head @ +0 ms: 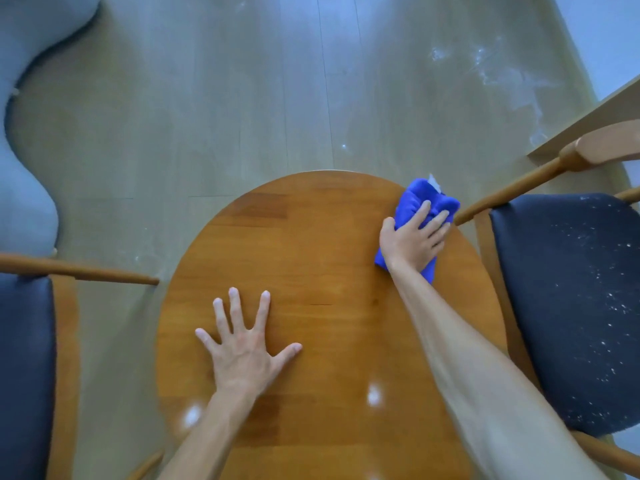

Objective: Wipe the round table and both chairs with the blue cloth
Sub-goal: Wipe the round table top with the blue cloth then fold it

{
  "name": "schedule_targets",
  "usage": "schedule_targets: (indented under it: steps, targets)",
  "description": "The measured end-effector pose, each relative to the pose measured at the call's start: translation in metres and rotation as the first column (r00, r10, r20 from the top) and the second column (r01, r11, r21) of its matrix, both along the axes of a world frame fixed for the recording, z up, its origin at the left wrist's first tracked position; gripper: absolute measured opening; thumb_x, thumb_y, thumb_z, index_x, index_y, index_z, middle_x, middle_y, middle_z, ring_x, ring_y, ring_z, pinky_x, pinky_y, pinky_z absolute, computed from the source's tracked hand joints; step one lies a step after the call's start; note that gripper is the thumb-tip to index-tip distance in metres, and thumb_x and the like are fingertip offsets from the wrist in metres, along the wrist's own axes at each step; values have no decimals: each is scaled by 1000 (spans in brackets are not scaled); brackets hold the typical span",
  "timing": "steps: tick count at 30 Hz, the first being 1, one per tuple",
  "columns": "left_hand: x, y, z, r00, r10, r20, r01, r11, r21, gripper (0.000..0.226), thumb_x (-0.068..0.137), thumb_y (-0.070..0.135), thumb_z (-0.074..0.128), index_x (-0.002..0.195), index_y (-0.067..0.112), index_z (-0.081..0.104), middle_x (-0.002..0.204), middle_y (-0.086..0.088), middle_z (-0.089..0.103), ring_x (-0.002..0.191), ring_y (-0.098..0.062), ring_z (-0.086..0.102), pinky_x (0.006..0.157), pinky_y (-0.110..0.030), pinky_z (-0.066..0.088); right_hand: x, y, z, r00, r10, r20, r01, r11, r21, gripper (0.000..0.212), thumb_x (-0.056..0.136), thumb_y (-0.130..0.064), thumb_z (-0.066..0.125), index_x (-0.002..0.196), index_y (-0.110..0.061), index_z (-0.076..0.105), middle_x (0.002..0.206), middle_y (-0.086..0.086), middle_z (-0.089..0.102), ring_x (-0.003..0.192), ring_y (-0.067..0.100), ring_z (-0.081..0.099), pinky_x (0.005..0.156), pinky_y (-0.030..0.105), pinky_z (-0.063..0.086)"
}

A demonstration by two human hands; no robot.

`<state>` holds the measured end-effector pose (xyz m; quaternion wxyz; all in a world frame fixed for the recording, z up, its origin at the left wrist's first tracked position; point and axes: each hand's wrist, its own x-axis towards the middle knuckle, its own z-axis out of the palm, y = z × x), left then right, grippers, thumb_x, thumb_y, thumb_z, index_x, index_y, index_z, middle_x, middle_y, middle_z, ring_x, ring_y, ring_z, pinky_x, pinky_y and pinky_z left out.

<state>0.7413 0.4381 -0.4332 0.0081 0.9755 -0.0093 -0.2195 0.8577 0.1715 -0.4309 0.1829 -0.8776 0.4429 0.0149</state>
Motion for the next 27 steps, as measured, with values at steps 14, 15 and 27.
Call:
schedule_targets:
  steps: [14, 15, 27]
  targets:
    - [7, 3, -1, 1000, 18, -3, -19, 997, -70, 102, 61, 92, 22, 146, 36, 29, 154, -17, 26, 139, -43, 24, 90, -78, 31, 42, 46, -9, 376, 917, 135, -922, 385, -45, 65, 74, -28, 51, 139, -20, 49, 152, 14, 34, 140, 34, 33, 109, 51, 34]
    - [7, 2, 0, 1000, 20, -11, -21, 997, -70, 102, 62, 93, 20, 147, 37, 27, 155, -16, 23, 140, -43, 22, 91, -77, 30, 29, 15, -11, 553, 820, 146, -823, 565, -60, 65, 75, -31, 48, 138, -17, 50, 150, 17, 37, 137, 36, 36, 106, 52, 37]
    - [4, 3, 12, 994, 20, -106, -25, 999, -48, 101, 70, 89, 31, 143, 45, -23, 156, -8, -29, 144, -36, -24, 109, -70, 0, -218, 54, -3, 994, -33, 102, 43, 995, -95, 62, 85, -31, 46, 138, 0, 43, 145, 34, 33, 133, 49, 33, 105, 56, 31]
